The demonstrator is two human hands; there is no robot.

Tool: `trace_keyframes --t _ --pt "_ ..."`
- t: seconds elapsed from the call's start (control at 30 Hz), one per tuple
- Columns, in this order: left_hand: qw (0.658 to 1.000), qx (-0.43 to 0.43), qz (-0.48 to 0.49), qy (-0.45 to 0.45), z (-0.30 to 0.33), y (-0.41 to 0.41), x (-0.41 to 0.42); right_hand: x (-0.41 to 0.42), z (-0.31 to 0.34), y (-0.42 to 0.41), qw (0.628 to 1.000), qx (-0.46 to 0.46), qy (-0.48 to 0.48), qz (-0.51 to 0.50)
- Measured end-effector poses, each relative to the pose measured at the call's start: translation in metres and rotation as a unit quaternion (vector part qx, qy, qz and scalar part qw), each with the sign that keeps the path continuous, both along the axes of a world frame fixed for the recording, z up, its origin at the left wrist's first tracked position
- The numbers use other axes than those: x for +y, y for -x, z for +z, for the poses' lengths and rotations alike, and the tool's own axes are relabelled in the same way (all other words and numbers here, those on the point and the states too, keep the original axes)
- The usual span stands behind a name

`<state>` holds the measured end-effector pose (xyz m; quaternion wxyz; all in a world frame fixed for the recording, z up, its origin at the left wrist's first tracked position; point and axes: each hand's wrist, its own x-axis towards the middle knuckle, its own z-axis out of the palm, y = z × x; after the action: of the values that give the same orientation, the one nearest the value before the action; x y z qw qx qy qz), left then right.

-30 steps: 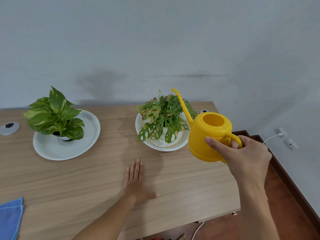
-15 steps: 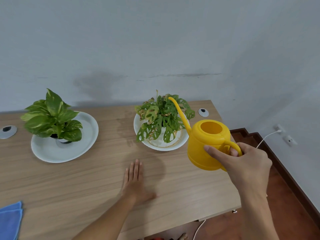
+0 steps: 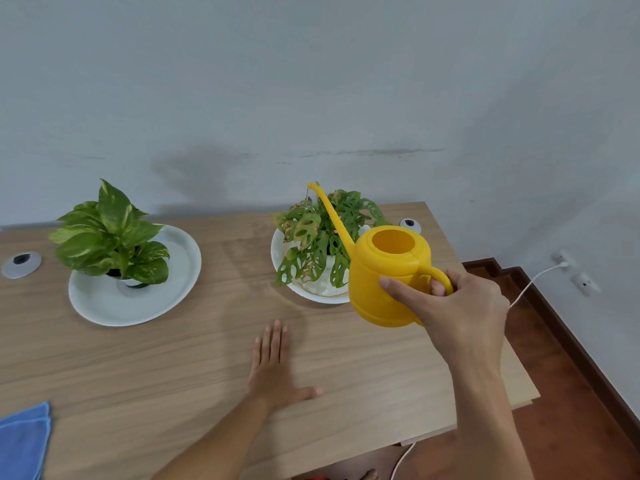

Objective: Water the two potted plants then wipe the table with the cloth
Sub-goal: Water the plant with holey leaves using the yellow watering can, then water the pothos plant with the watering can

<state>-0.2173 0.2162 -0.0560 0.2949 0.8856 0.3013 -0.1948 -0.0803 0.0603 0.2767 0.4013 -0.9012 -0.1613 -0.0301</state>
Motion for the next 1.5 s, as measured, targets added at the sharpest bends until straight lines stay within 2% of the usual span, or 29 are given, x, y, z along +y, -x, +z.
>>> trace_keyframes --t 0.37,0.57,0.7,0.83,1.0,1.1,1.23,1.5 --pt "0.997 -0.015 -0.005 -0.073 0.027 -0.003 -0.004 0.003 0.007 -0.024 1.000 -0.016 -0.017 -0.007" --pt "0.997 0.030 -0.004 -0.077 0.034 -0.006 -0.007 -0.017 0.010 -0.046 0.999 -0.030 0.016 -0.013" --pt "0.991 0.023 0.008 -0.135 0.039 -0.007 -0.007 -0.033 0.006 -0.056 1.000 -0.017 0.006 0.001" --pt "0.994 0.044 0.007 -0.103 0.049 -0.011 -0.011 -0.043 -0.002 -0.055 1.000 -0.009 -0.014 0.016" --pt "0.991 0.032 0.051 -0.121 0.054 -0.001 -0.011 -0.041 -0.011 -0.044 0.998 0.013 -0.035 0.049" --pt "0.988 0.033 0.088 -0.122 0.059 0.015 -0.002 -0.028 -0.019 -0.036 0.994 0.048 -0.073 0.071" --pt "0.979 0.047 0.126 -0.153 0.060 0.044 0.018 0.001 -0.020 -0.023 0.991 0.050 -0.070 0.105" --pt "0.972 0.019 0.191 -0.138 0.058 0.109 0.090 0.099 -0.022 0.039 0.981 0.053 -0.062 0.177"
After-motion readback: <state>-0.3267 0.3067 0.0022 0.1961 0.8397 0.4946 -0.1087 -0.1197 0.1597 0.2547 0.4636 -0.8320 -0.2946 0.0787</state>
